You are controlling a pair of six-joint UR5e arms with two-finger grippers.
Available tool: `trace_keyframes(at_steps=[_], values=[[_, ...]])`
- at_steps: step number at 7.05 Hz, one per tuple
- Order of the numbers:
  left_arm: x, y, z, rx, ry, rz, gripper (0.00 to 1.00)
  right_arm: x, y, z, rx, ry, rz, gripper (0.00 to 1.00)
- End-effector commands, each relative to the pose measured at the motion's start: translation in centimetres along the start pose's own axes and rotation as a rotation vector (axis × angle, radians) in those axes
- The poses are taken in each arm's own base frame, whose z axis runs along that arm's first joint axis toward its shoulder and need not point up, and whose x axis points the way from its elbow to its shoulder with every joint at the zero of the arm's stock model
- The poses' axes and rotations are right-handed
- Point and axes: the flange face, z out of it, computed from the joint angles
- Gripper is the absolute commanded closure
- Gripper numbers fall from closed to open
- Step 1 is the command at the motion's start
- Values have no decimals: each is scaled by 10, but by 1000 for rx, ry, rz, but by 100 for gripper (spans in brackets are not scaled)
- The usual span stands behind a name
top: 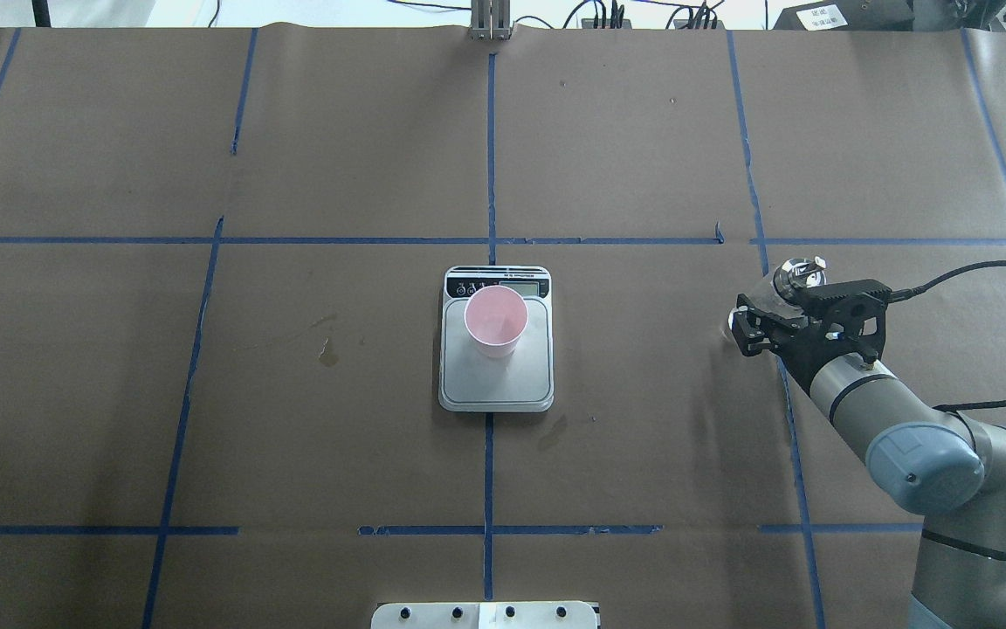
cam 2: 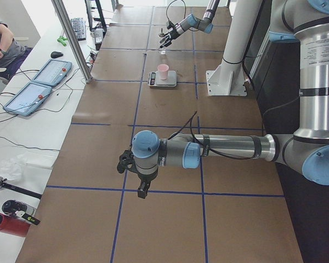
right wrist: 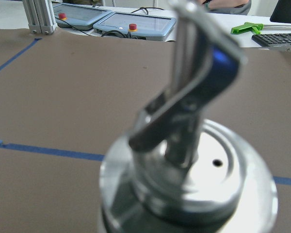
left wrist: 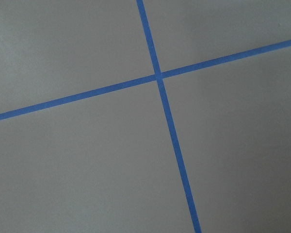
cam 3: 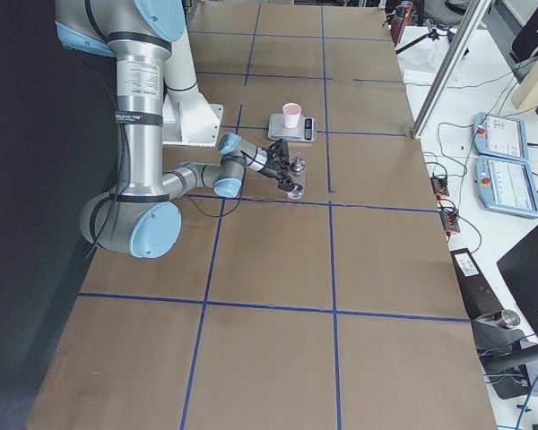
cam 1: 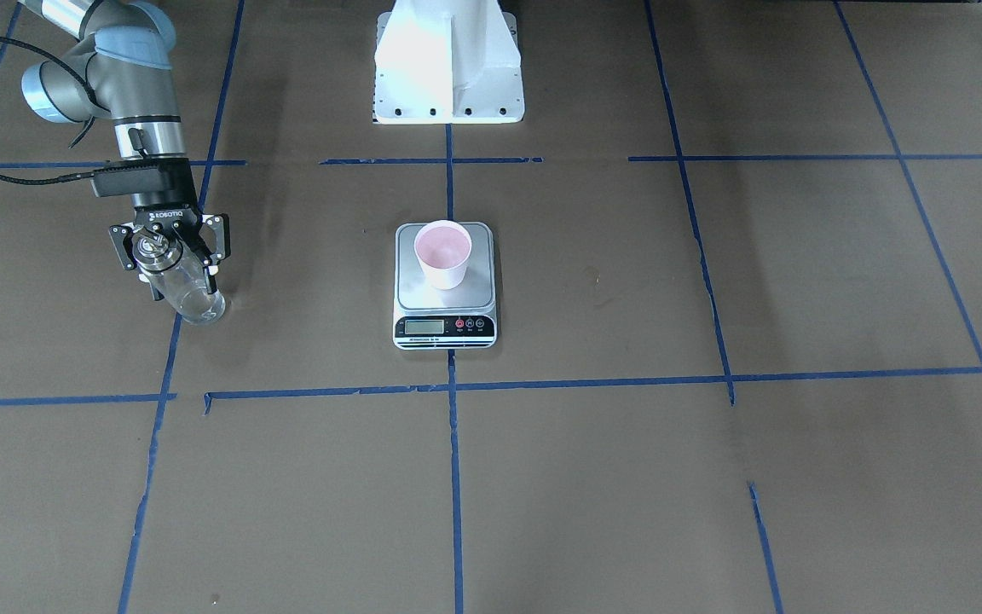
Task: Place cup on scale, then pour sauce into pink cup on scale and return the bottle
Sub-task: 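Lower the bottle onto the table with the right gripper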
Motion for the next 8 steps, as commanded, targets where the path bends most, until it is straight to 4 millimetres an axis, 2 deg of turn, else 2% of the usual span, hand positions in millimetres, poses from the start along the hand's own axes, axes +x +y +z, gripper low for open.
trace_keyframes(at_steps=[1, 2, 6, 8], values=[[0, 0, 0, 0, 0, 0, 0, 0, 0, 0, -1, 0, 0, 8], [0, 0, 0, 0, 0, 0, 0, -1, 0, 0, 0, -1, 2, 0], [0, 0, 0, 0, 0, 0, 0, 3, 3, -1, -4, 1, -3, 0], [1, -1, -1, 2, 0, 2, 0, -2, 14, -6, -13, -18, 7, 0]])
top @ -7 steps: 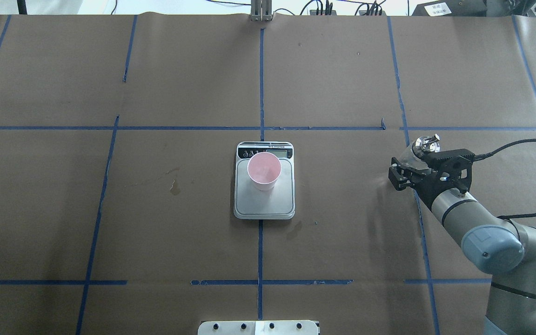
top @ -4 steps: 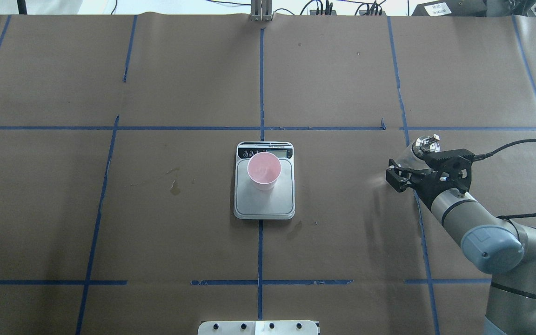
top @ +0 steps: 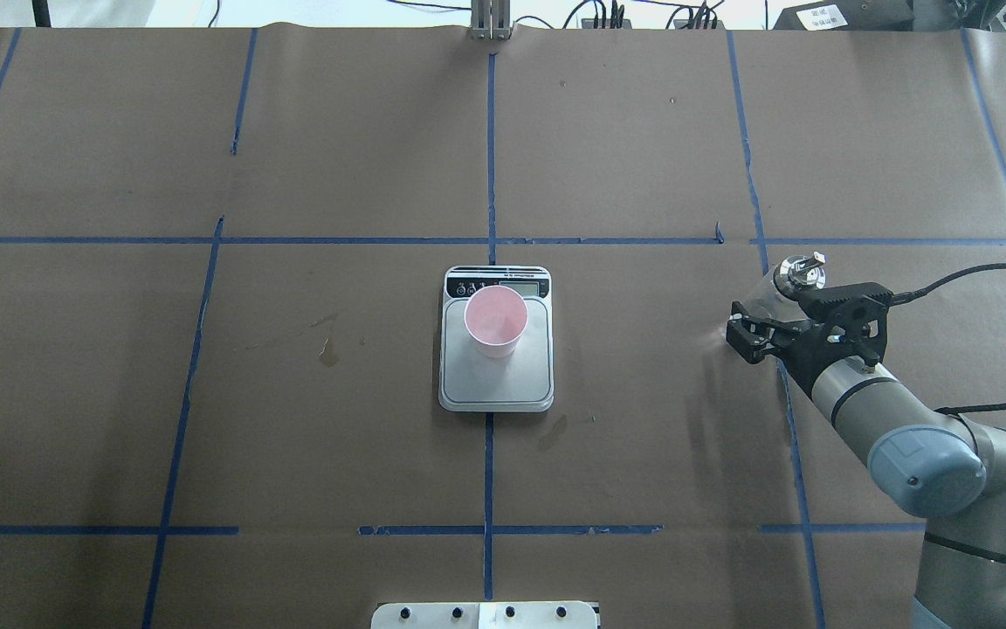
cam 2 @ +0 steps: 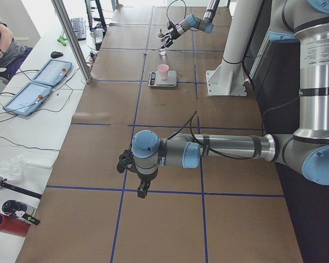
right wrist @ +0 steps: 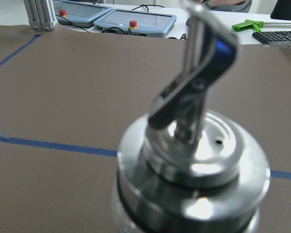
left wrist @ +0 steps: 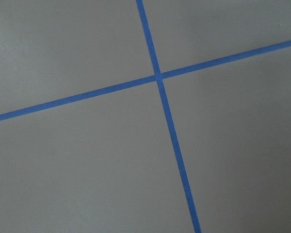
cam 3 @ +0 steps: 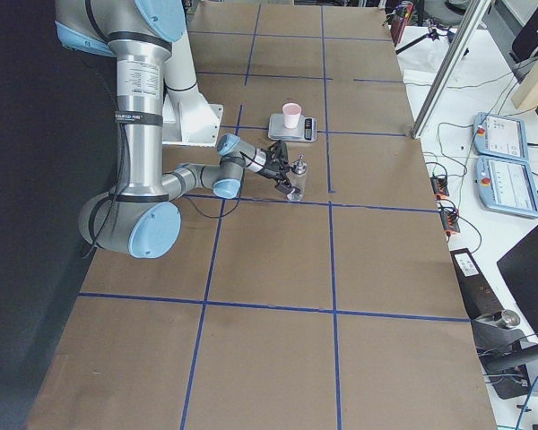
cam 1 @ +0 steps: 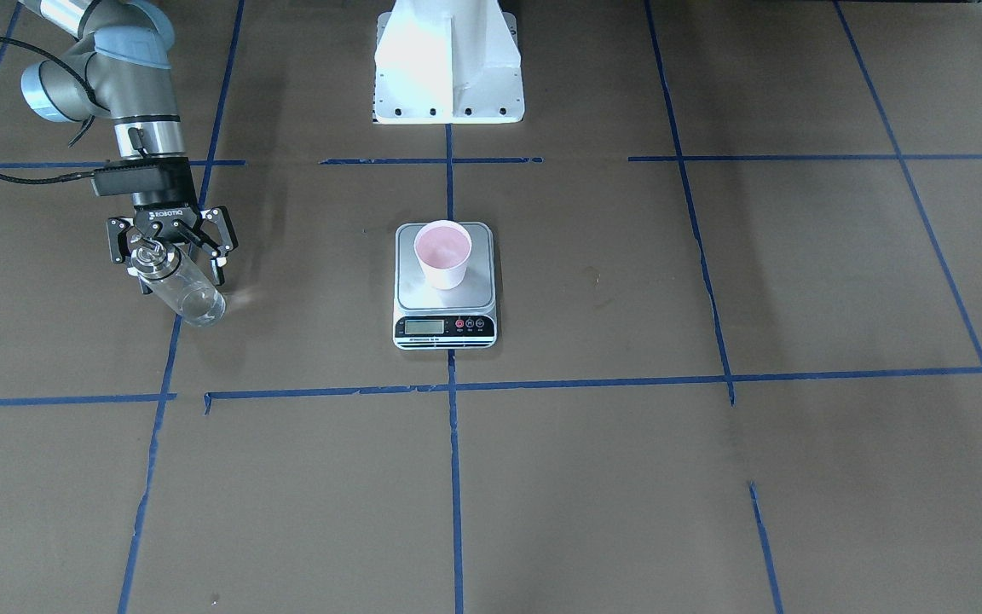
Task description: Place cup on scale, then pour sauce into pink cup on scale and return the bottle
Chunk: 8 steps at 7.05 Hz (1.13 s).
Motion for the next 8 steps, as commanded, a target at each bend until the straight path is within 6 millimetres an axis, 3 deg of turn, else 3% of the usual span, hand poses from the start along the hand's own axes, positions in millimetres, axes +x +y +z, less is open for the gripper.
trace_keyframes(at_steps=[1, 3, 5, 6, 7, 8], values=[[0, 0, 0, -1, 0, 1, 0, 1, 17, -11, -9, -40, 23, 0], [0, 0, 0, -1, 0, 1, 0, 13, 26, -21, -15, -67, 30, 0], [0, 0, 0, -1, 0, 1, 0, 71, 43, -53, -21, -144, 54, 0], [0, 0, 0, 0, 0, 0, 0, 88, 45, -61, -39, -167, 49, 0], [0, 0, 0, 0, 0, 0, 0, 89, 45, -62, -89, -195, 43, 0], [0, 0, 0, -1, 0, 1, 0, 110, 21, -52, -115, -195, -20, 0]])
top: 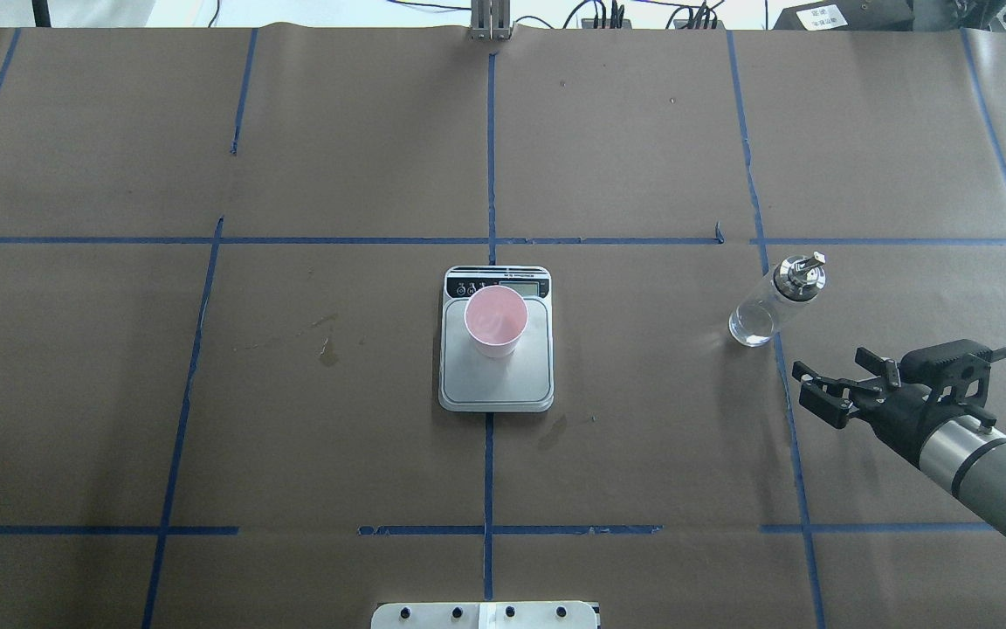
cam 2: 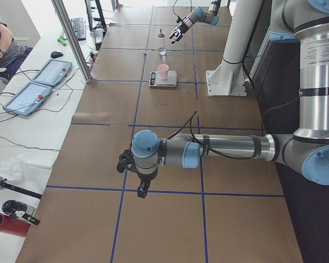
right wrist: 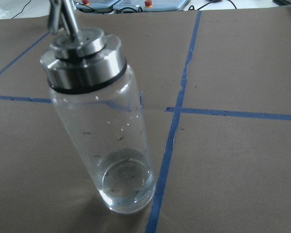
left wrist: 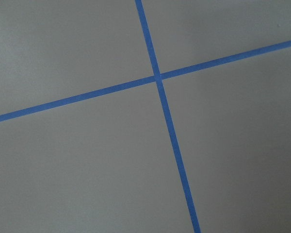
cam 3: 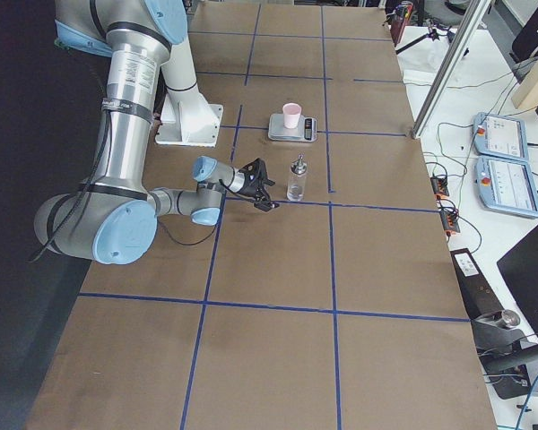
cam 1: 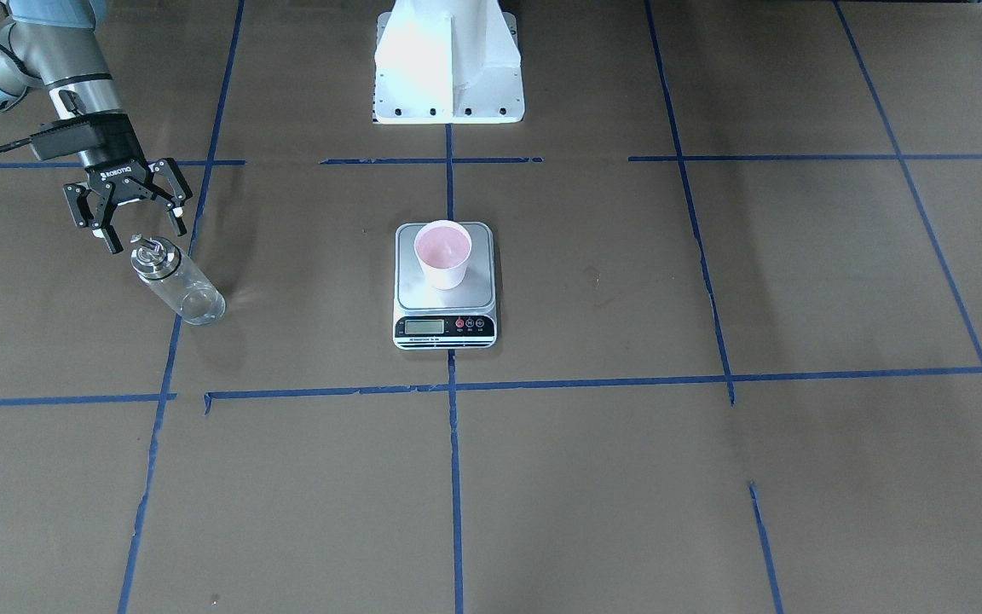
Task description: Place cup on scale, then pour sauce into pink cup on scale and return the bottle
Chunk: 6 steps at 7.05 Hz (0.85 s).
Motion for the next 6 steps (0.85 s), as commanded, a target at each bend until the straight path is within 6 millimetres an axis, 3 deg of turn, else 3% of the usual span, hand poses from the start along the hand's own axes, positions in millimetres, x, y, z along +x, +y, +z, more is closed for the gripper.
trace_keyframes(at_steps=[1, 2, 4, 5, 6], values=[[0, 0, 0, 0, 0, 2, 0, 59, -58, -1, -86, -3, -69, 0], [-1, 0, 1, -2, 0, 0, 0, 103, -99, -7, -150, 23, -70, 0], [-2, 1, 2, -4, 1, -3, 0, 179, -199, -21, -278, 69, -181, 0], [-2, 1, 3, -5, 1, -5, 0, 211, -247, -28, -364, 105, -156, 0], [-3, 1, 4, -7, 0, -9, 0, 231, -290, -32, -448, 164, -70, 0]])
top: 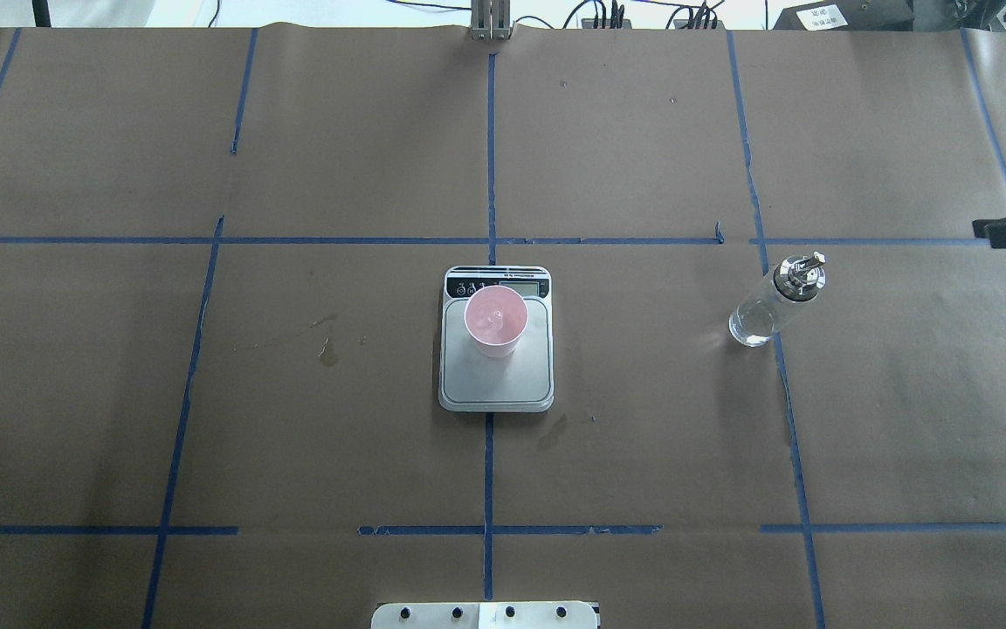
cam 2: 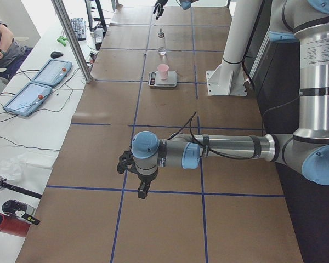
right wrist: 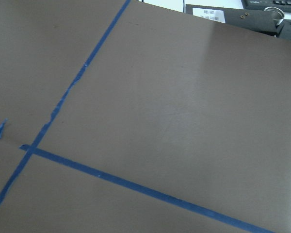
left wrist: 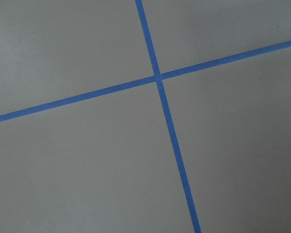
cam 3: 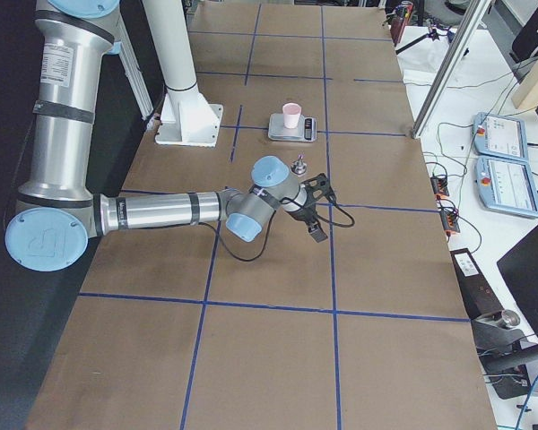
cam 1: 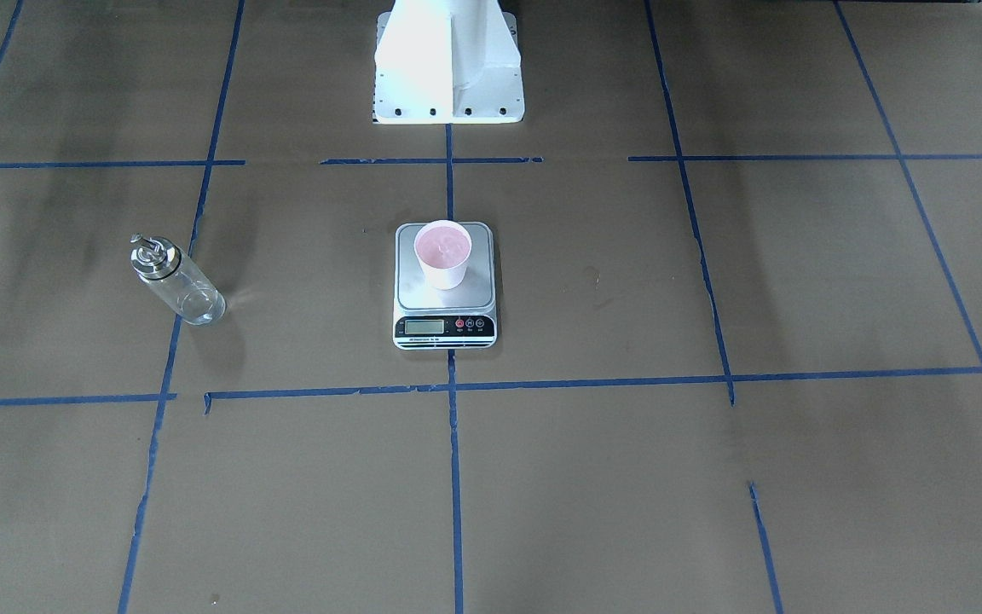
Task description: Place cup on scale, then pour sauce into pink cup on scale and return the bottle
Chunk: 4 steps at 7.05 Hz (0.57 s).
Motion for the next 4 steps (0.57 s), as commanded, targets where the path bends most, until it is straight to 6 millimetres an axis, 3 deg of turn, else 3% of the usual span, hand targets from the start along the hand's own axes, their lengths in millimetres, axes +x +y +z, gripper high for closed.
trace_keyframes(at_steps=[1, 2, 3, 4], values=[[1, -1, -2, 0, -4, -2, 0, 66, -69, -41, -191, 71, 102, 0], [1, -1, -2, 1, -6, -1, 0, 88, -94, -63, -273, 97, 58, 0], [3, -2, -3, 3, -3, 0, 0, 101, -103, -78, -375, 79, 130, 0], [2, -1, -3, 1, -3, -2, 0, 120, -80, -60, -453, 17, 229, 0]])
